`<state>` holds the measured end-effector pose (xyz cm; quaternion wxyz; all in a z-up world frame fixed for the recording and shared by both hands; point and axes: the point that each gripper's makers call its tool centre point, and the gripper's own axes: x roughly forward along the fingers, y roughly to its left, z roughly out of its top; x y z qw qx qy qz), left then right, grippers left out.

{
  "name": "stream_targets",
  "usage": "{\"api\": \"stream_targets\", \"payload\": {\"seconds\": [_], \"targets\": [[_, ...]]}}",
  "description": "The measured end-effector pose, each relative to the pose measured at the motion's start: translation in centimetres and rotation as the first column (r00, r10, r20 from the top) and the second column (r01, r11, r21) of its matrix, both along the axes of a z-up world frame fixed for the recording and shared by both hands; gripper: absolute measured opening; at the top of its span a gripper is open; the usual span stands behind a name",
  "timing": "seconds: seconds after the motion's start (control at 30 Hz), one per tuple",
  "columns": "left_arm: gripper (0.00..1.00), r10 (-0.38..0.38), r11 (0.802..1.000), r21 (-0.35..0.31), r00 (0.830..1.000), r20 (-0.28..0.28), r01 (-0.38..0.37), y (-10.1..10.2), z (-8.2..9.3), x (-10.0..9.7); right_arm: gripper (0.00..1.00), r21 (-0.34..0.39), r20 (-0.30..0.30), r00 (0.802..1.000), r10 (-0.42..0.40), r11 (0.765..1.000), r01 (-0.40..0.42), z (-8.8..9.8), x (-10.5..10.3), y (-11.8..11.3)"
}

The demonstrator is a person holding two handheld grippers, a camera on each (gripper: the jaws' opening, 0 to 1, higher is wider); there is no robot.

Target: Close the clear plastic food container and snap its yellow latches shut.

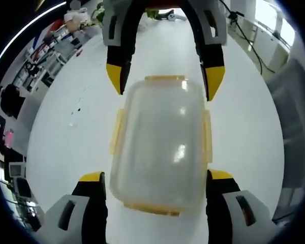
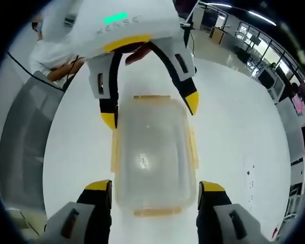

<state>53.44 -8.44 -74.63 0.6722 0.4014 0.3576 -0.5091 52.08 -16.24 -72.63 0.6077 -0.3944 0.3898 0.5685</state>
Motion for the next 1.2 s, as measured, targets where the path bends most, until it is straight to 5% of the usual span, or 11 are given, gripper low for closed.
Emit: {"api": "stream_targets", "payload": {"seconds": [0.73, 1.2], "targets": [[0.81, 0.158, 0.98, -0.123, 0.987, 0.008, -0.156, 1.3, 1.7, -1.9, 0.69, 0.094, 0.029, 0.979, -0.2, 0.976, 0.197, 0.6, -2.0, -1.5], [0.79, 0.254, 0.941, -0.243, 0.966, 0.043, -0.236, 2.1, 3.4, -3.3, 0.69, 0.239, 0.033, 0.922, -0.386, 0.899, 0.367, 1.6, -4.0, -2.4]]}}
